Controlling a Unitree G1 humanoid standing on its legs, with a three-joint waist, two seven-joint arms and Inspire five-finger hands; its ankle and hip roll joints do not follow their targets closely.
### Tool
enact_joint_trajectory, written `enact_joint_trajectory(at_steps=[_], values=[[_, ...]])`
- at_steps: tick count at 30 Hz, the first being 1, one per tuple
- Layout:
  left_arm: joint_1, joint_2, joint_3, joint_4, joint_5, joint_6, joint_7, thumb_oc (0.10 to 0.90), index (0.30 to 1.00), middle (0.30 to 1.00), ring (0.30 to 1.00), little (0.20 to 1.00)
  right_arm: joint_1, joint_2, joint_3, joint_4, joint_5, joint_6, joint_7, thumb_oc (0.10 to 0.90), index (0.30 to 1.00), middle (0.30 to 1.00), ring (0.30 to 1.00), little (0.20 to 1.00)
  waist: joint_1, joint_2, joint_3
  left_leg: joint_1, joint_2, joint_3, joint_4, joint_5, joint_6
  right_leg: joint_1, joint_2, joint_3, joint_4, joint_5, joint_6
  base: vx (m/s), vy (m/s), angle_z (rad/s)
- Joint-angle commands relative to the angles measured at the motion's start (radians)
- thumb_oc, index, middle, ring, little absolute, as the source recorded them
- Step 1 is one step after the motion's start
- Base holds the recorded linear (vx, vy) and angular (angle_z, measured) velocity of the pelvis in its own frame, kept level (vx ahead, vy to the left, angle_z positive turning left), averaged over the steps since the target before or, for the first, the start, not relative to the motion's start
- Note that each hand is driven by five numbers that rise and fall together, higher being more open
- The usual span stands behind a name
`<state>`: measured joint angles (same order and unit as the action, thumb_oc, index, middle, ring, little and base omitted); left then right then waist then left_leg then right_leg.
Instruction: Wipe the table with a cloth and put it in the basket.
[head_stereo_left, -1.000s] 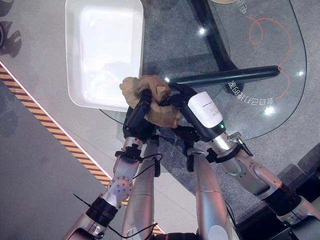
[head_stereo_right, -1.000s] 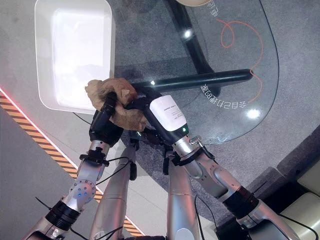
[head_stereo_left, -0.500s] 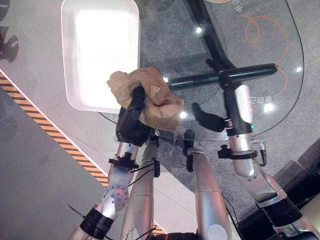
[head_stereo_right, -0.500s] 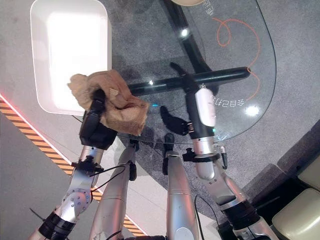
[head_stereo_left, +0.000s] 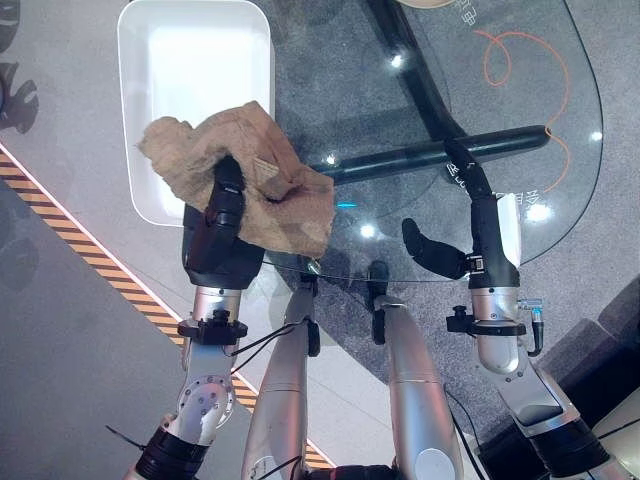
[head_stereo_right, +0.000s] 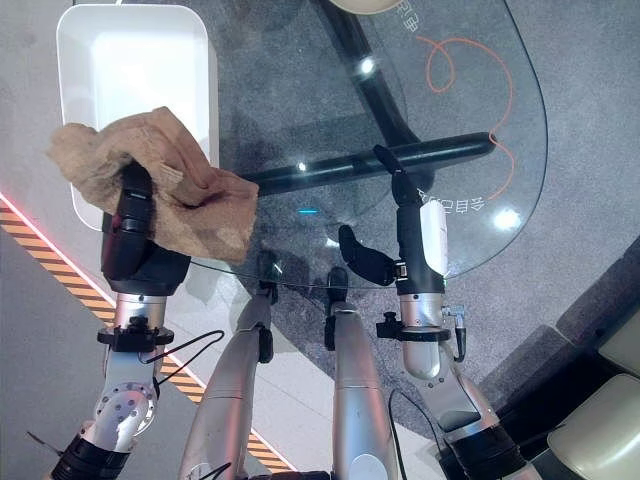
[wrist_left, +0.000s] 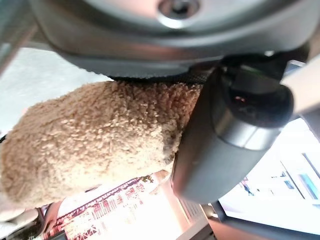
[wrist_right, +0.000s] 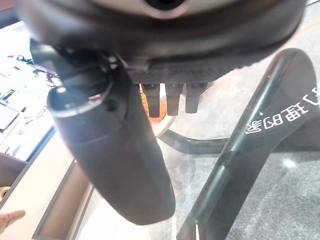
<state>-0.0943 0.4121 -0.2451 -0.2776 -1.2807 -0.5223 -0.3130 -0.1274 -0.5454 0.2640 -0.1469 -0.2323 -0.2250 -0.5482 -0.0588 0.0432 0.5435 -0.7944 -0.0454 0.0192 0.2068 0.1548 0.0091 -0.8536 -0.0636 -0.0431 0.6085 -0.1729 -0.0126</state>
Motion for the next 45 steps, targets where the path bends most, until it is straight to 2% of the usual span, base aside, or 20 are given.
enact_joint_trajectory(at_steps=[1, 5, 8, 10, 12, 15, 19, 22, 26, 28, 29, 30, 31, 32, 38, 39, 41, 42, 43, 45], values=[[-0.014, 0.009, 0.094, -0.199, 0.211, -0.187, 0.039, 0.100, 0.300, 0.300, 0.300, 0.200, 0.011, -0.007, -0.042, -0.122, 0.033, -0.056, 0.050, 0.800, 0.900, 0.900, 0.900, 0.900, -0.002, 0.034, -0.024, 0.025, -0.055, 0.040, 0.169, -0.172, 0.072, 0.078, 0.075, 0.024, -0.253, 0.171, -0.004, 0.00, 0.000, 0.00], [-0.025, 0.030, 0.160, -0.184, 0.350, -0.239, 0.225, 0.100, 0.300, 0.300, 0.300, 0.200, 0.034, -0.002, -0.007, -0.096, 0.056, -0.035, 0.143, 0.800, 0.900, 0.900, 0.900, 0.900, 0.005, 0.036, -0.024, 0.015, -0.057, 0.033, 0.181, -0.172, 0.069, 0.070, 0.073, 0.021, -0.240, 0.160, -0.010, 0.01, 0.006, 0.01], [-0.049, 0.053, 0.206, -0.150, 0.546, -0.248, 0.486, 0.100, 0.300, 0.300, 0.300, 0.200, 0.030, -0.001, 0.033, -0.056, 0.072, -0.027, 0.201, 0.800, 0.900, 0.900, 0.900, 0.900, 0.010, 0.039, -0.024, 0.008, -0.059, 0.029, 0.191, -0.173, 0.067, 0.061, 0.072, 0.022, -0.226, 0.151, -0.015, 0.03, 0.042, 0.02], [-0.069, 0.066, 0.228, -0.125, 0.624, -0.235, 0.595, 0.100, 0.300, 0.300, 0.300, 0.200, 0.024, -0.004, 0.053, -0.034, 0.073, -0.024, 0.218, 0.800, 0.900, 0.900, 0.900, 0.900, 0.012, 0.041, -0.024, 0.004, -0.060, 0.027, 0.196, -0.172, 0.065, 0.057, 0.070, 0.022, -0.221, 0.147, -0.017, 0.02, 0.058, 0.01], [-0.107, 0.088, 0.248, -0.064, 0.814, -0.200, 0.797, 0.100, 0.300, 0.300, 0.300, 0.200, 0.006, -0.006, 0.088, 0.006, 0.077, -0.013, 0.240, 0.800, 0.900, 0.900, 0.900, 0.900, 0.012, 0.043, -0.024, -0.003, -0.060, 0.027, 0.201, -0.173, 0.063, 0.047, 0.069, 0.024, -0.212, 0.141, -0.020, 0.02, 0.090, 0.02], [-0.156, 0.132, 0.283, 0.022, 0.939, -0.133, 0.938, 0.100, 0.300, 0.300, 0.300, 0.200, -0.019, -0.018, 0.113, 0.040, 0.100, 0.004, 0.283, 0.800, 0.900, 0.900, 0.900, 0.900, 0.009, 0.046, -0.024, -0.012, -0.059, 0.031, 0.207, -0.171, 0.060, 0.036, 0.071, 0.028, -0.204, 0.136, -0.024, 0.02, 0.092, 0.01], [-0.244, 0.195, 0.290, 0.177, 0.987, -0.102, 1.016, 0.100, 0.300, 0.300, 0.300, 0.200, -0.058, -0.042, 0.169, 0.091, 0.121, 0.051, 0.411, 0.800, 0.900, 0.900, 0.900, 0.900, 0.000, 0.041, -0.024, -0.031, -0.052, 0.040, 0.216, -0.172, 0.058, 0.013, 0.073, 0.036, -0.197, 0.136, -0.026, 0.02, 0.092, 0.00], [-0.321, 0.245, 0.269, 0.263, 1.023, -0.052, 1.054, 0.100, 0.300, 0.300, 0.300, 0.200, -0.089, -0.067, 0.218, 0.104, 0.156, 0.092, 0.496, 0.800, 0.900, 0.900, 0.900, 0.900, -0.008, 0.033, -0.024, -0.046, -0.046, 0.047, 0.221, -0.172, 0.059, -0.004, 0.074, 0.039, -0.195, 0.143, -0.022, 0.01, 0.057, 0.00], [-0.482, 0.308, 0.190, 0.455, 1.057, -0.012, 1.067, 0.100, 0.300, 0.300, 0.300, 0.200, -0.159, -0.094, 0.292, 0.132, 0.212, 0.117, 0.552, 0.800, 0.900, 0.900, 0.900, 0.900, -0.023, 0.018, -0.024, -0.070, -0.037, 0.059, 0.222, -0.169, 0.059, -0.035, 0.079, 0.043, -0.198, 0.157, -0.013, -0.01, 0.052, -0.01], [-0.566, 0.332, 0.139, 0.559, 1.041, -0.006, 1.058, 0.100, 0.300, 0.300, 0.300, 0.200, -0.191, -0.094, 0.322, 0.145, 0.218, 0.129, 0.564, 0.800, 0.900, 0.900, 0.900, 0.900, -0.032, 0.010, -0.024, -0.081, -0.033, 0.065, 0.220, -0.167, 0.059, -0.050, 0.083, 0.045, -0.199, 0.166, -0.006, 0.01, 0.052, -0.01], [-0.595, 0.338, 0.111, 0.603, 1.041, 0.003, 1.054, 0.100, 0.300, 0.300, 0.300, 0.200, -0.197, -0.095, 0.338, 0.151, 0.226, 0.135, 0.565, 0.800, 0.900, 0.900, 0.900, 0.900, -0.037, 0.007, -0.024, -0.059, -0.031, 0.059, 0.223, -0.195, 0.054, -0.031, 0.087, 0.051, -0.193, 0.144, 0.001, -0.02, 0.059, -0.01], [-0.643, 0.344, 0.089, 0.648, 1.047, 0.004, 1.048, 0.100, 0.300, 0.300, 0.300, 0.200, -0.222, -0.097, 0.344, 0.155, 0.232, 0.140, 0.563, 0.800, 0.900, 0.900, 0.900, 0.900, -0.042, 0.000, -0.024, -0.092, -0.028, 0.074, 0.219, -0.168, 0.058, -0.064, 0.085, 0.050, -0.201, 0.174, 0.000, -0.02, 0.053, -0.03], [-0.670, 0.347, 0.070, 0.677, 1.048, 0.009, 1.048, 0.100, 0.300, 0.300, 0.300, 0.200, -0.233, -0.095, 0.350, 0.162, 0.237, 0.140, 0.562, 0.800, 0.900, 0.900, 0.900, 0.900, -0.046, -0.004, -0.024, -0.098, -0.027, 0.078, 0.217, -0.168, 0.058, -0.071, 0.086, 0.051, -0.204, 0.178, 0.002, -0.02, 0.043, -0.05], [-0.678, 0.346, 0.055, 0.702, 1.051, 0.008, 1.048, 0.100, 0.300, 0.300, 0.300, 0.200, -0.231, -0.091, 0.359, 0.168, 0.240, 0.140, 0.560, 0.800, 0.900, 0.900, 0.900, 0.900, -0.047, -0.004, -0.024, -0.076, -0.027, 0.069, 0.220, -0.194, 0.052, -0.051, 0.090, 0.055, -0.198, 0.155, 0.008, 0.04, 0.049, -0.06], [-0.820, 0.366, -0.041, 0.865, 1.044, 0.046, 1.044, 0.100, 0.300, 0.300, 0.300, 0.200, -0.287, -0.090, 0.386, 0.196, 0.263, 0.149, 0.556, 0.800, 0.900, 0.900, 0.900, 0.900, -0.068, -0.025, -0.024, -0.106, -0.020, 0.083, 0.214, -0.192, 0.046, -0.083, 0.094, 0.066, -0.210, 0.177, 0.020, -0.01, 0.041, -0.04], [-0.858, 0.375, -0.060, 0.896, 1.047, 0.056, 1.051, 0.100, 0.300, 0.300, 0.300, 0.200, -0.304, -0.092, 0.387, 0.200, 0.269, 0.146, 0.552, 0.800, 0.900, 0.900, 0.900, 0.900, -0.074, -0.031, -0.024, -0.137, -0.019, 0.097, 0.210, -0.165, 0.050, -0.114, 0.091, 0.066, -0.220, 0.207, 0.017, -0.06, 0.038, -0.07], [-0.896, 0.381, -0.087, 0.942, 1.042, 0.086, 1.059, 0.100, 0.300, 0.300, 0.300, 0.200, -0.320, -0.093, 0.396, 0.204, 0.278, 0.146, 0.549, 0.800, 0.900, 0.900, 0.900, 0.900, -0.081, -0.038, -0.024, -0.148, -0.019, 0.100, 0.206, -0.162, 0.048, -0.122, 0.092, 0.068, -0.229, 0.217, 0.020, 0.00, 0.039, -0.06], [-0.890, 0.378, -0.093, 0.946, 1.041, 0.089, 1.058, 0.100, 0.300, 0.300, 0.300, 0.200, -0.311, -0.091, 0.400, 0.206, 0.279, 0.146, 0.549, 0.800, 0.900, 0.900, 0.900, 0.900, -0.079, -0.037, -0.024, -0.122, -0.019, 0.088, 0.211, -0.189, 0.042, -0.098, 0.096, 0.070, -0.222, 0.191, 0.024, 0.00, 0.027, -0.04], [-0.918, 0.385, -0.103, 0.968, 1.036, 0.111, 1.063, 0.100, 0.300, 0.300, 0.300, 0.200, -0.331, -0.097, 0.400, 0.207, 0.284, 0.144, 0.548, 0.800, 0.900, 0.900, 0.900, 0.900, -0.084, -0.042, -0.024, -0.154, -0.020, 0.100, 0.204, -0.159, 0.046, -0.127, 0.093, 0.068, -0.235, 0.222, 0.021, 0.00, 0.025, -0.03], [-0.942, 0.388, -0.119, 1.010, 0.998, 0.141, 1.054, 0.100, 0.300, 0.300, 0.300, 0.200, -0.344, -0.098, 0.402, 0.215, 0.290, 0.138, 0.548, 0.800, 0.900, 0.900, 0.900, 0.900, -0.088, -0.045, -0.024, -0.158, -0.020, 0.099, 0.200, -0.156, 0.044, -0.131, 0.094, 0.069, -0.240, 0.227, 0.023, -0.03, 0.011, -0.02]])
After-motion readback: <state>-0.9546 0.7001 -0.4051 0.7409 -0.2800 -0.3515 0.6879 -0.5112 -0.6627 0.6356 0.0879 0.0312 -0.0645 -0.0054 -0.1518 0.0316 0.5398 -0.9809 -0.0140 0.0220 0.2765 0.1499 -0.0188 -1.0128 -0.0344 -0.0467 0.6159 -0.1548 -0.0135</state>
